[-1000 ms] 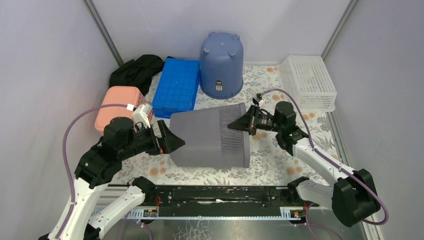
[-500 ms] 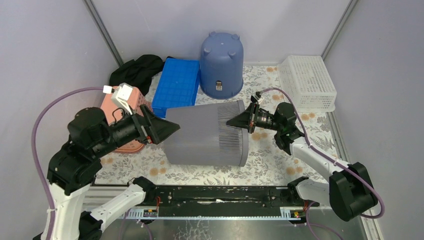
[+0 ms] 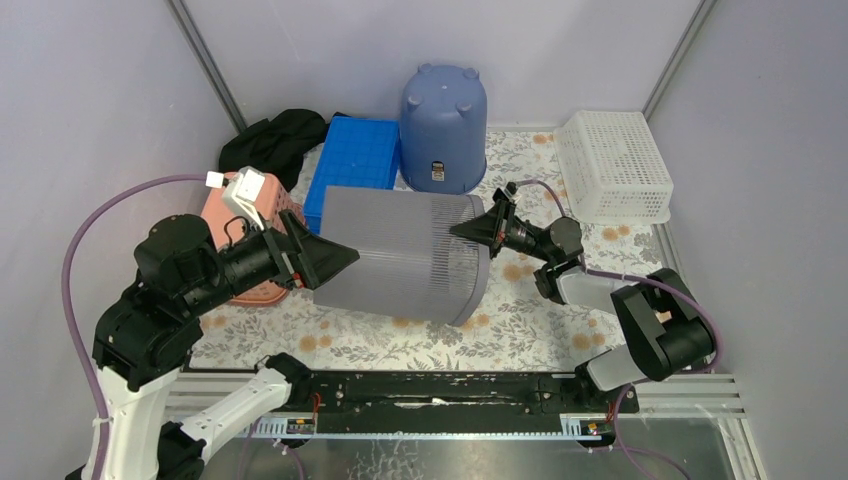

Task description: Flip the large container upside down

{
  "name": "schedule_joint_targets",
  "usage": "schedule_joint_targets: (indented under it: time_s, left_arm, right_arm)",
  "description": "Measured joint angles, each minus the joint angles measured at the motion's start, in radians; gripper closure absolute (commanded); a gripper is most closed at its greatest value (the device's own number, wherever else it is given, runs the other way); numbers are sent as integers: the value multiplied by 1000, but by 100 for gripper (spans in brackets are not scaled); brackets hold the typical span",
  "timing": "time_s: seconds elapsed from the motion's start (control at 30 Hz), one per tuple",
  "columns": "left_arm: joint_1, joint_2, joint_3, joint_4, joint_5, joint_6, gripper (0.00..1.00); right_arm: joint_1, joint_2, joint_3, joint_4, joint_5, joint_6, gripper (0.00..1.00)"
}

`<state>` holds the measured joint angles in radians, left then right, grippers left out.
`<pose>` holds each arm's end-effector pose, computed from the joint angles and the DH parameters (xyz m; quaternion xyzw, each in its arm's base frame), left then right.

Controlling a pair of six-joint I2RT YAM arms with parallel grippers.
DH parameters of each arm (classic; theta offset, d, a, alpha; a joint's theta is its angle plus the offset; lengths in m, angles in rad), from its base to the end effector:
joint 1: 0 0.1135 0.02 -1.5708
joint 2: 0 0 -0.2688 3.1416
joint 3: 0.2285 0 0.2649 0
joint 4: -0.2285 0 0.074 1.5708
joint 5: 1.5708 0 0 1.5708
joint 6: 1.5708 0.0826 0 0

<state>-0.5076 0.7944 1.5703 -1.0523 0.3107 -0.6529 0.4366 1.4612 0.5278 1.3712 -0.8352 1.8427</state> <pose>0.0932 -0.0807 0.4872 0.0358 0.7929 -0.4298 0.4305 0.2547 0.1864 0.2639 0.0561 0.5955 0.7917 0.1246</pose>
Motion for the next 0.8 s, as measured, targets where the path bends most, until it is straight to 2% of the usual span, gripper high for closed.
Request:
schedule_joint_targets:
  time_s: [0.37, 0.8]
  left_arm:
    - [0, 0, -31, 0, 0, 0, 0]
    - [0, -5, -31, 2, 22, -8, 0]
  right_arm:
    - [36, 44, -18, 104, 113, 19, 100]
    - [230, 207, 96, 102, 237, -47, 100]
